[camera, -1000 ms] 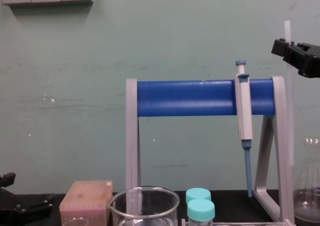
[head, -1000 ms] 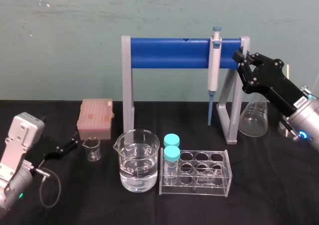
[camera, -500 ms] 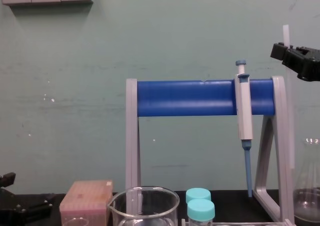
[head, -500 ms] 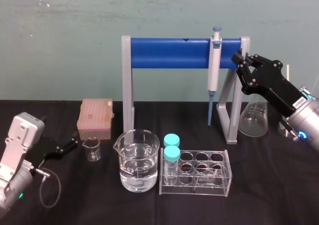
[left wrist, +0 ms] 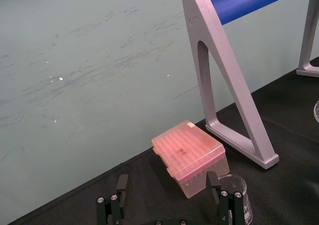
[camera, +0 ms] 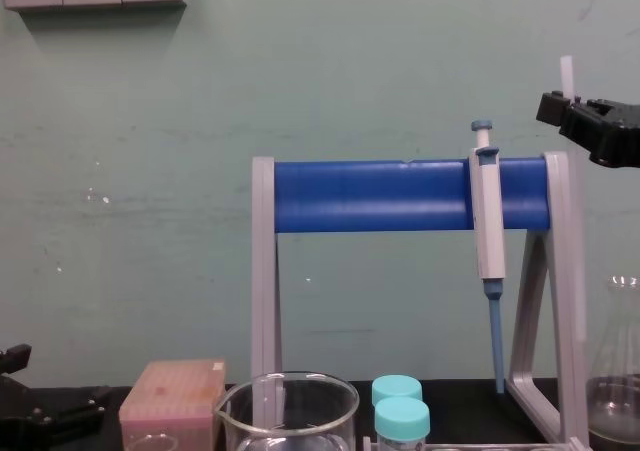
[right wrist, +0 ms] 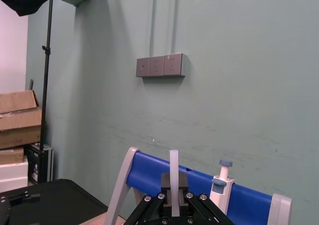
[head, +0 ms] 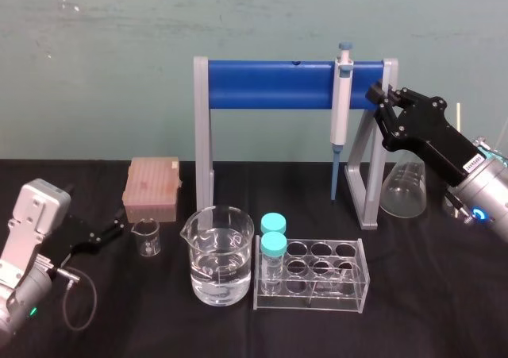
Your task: Pick up the stirring rod with one hand, then place it down.
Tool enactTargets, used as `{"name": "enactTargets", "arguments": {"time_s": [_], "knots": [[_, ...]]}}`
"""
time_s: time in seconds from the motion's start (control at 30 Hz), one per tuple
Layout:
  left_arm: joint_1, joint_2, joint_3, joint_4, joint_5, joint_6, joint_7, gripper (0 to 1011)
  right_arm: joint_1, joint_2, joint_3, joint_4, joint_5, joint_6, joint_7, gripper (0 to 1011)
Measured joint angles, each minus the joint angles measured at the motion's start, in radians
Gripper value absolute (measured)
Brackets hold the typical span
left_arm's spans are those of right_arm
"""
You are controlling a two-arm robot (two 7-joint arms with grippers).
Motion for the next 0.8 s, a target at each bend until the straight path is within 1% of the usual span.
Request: {"name": "enactTargets", "arguments": {"time_s": [0.8], "knots": [[0.000, 0.000, 0.000, 0.000, 0.000, 0.000, 0.000, 1000, 0.010, -0.004, -0.008, 0.015, -0.008, 0.006, -0.003, 72]]}}
